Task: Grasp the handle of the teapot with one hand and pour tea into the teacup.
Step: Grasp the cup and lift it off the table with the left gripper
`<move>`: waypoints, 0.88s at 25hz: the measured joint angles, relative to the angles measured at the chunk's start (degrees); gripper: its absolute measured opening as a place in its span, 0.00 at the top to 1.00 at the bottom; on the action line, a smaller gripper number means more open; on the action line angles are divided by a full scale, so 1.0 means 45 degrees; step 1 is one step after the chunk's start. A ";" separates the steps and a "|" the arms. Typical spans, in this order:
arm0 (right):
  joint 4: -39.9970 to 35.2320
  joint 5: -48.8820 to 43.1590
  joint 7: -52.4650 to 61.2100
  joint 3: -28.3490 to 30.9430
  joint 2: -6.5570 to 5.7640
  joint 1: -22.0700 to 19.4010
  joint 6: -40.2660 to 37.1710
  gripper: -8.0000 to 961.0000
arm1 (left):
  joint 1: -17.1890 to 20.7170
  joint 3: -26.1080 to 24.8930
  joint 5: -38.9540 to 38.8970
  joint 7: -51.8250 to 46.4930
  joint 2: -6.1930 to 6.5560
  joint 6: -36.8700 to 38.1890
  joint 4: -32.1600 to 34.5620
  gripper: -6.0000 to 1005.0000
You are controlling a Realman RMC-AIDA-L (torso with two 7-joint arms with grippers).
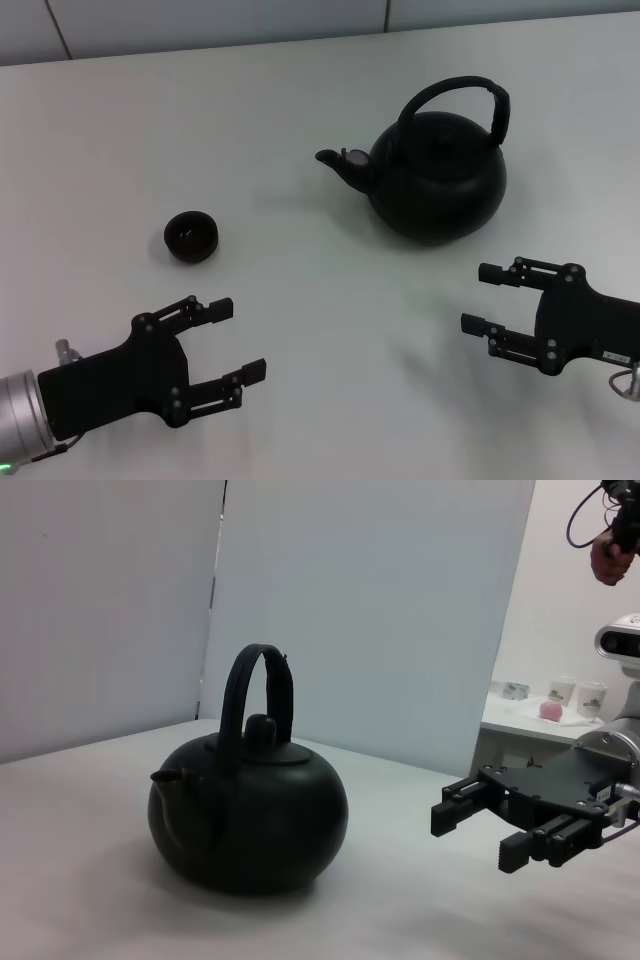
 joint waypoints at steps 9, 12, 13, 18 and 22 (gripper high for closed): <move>-0.0022 -0.0010 -0.0009 0.0014 0.0051 0.0055 0.0071 0.36 | -0.0004 -0.0055 -0.0054 0.0047 -0.0008 0.0014 0.0001 0.19; -0.0022 -0.0010 0.0002 0.0014 0.0054 0.0054 0.0080 0.37 | -0.0006 -0.0065 -0.0054 0.0048 -0.0010 0.0022 0.0000 0.19; -0.0022 -0.0010 0.0006 0.0043 0.0055 0.0052 0.0084 0.37 | -0.0015 -0.0088 -0.0055 0.0044 -0.0010 0.0051 0.0001 0.19; -0.0020 -0.0010 0.0270 0.0096 0.0055 0.0045 0.0106 0.37 | -0.0024 -0.0142 -0.0059 0.0018 -0.0009 0.0069 0.0000 0.19; -0.0020 -0.0010 0.0299 0.0103 0.0055 0.0032 0.0120 0.37 | -0.0004 -0.0305 -0.0372 -0.0062 -0.0035 0.0091 -0.0110 0.19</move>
